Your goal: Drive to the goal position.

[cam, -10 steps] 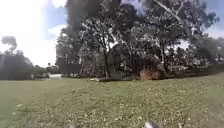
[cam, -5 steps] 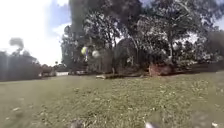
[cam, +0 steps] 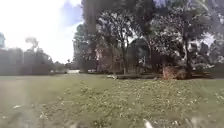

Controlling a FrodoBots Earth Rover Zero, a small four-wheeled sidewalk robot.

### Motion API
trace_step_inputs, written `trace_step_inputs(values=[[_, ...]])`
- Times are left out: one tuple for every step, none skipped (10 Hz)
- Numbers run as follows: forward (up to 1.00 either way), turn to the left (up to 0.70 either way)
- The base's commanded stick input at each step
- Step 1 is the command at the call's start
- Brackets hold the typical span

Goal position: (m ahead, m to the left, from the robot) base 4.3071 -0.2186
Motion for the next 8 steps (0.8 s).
trace_step_inputs(values=[[0.70,0.01],[0.70,0.02],[0.70,0.01],[0.70,0.02],[0.70,0.02],[0.70,0.05],[0.70,0.08],[0.70,0.34]])
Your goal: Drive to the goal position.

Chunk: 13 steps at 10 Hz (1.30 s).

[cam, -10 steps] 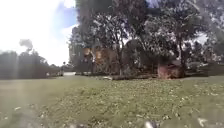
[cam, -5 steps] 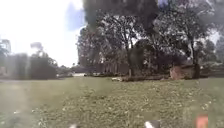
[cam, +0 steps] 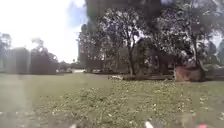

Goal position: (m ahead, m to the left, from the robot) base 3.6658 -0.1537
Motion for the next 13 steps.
trace_step_inputs(values=[[0.70,0.35],[0.70,0.35],[0.70,0.35],[0.70,0.35],[0.70,0.35],[0.70,0.23],[0.70,0.00],[0.70,0.00],[0.70,0.00],[0.70,0.00],[0.70,0.00],[0.70,0.00],[0.70,0.00]])
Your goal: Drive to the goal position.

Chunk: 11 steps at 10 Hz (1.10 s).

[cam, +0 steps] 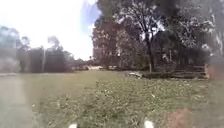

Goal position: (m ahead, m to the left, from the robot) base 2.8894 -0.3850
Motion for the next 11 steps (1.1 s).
trace_step_inputs(values=[[0.70,0.00],[0.70,0.00],[0.70,0.00],[0.70,0.00],[0.70,0.00],[0.70,0.01],[0.70,0.02],[0.70,0.03],[0.70,0.04],[0.70,0.05],[0.70,0.06]])
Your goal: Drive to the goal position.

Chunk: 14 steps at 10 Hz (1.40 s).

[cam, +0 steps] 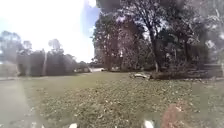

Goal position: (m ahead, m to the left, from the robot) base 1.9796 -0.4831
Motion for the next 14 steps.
trace_step_inputs(values=[[0.70,0.06],[0.70,0.05],[0.70,0.04],[0.70,0.04],[0.70,0.04],[0.70,0.04],[0.70,0.03],[0.70,0.03],[0.70,0.03],[0.70,0.03],[0.70,0.03],[0.70,0.03],[0.70,0.02],[0.70,0.03]])
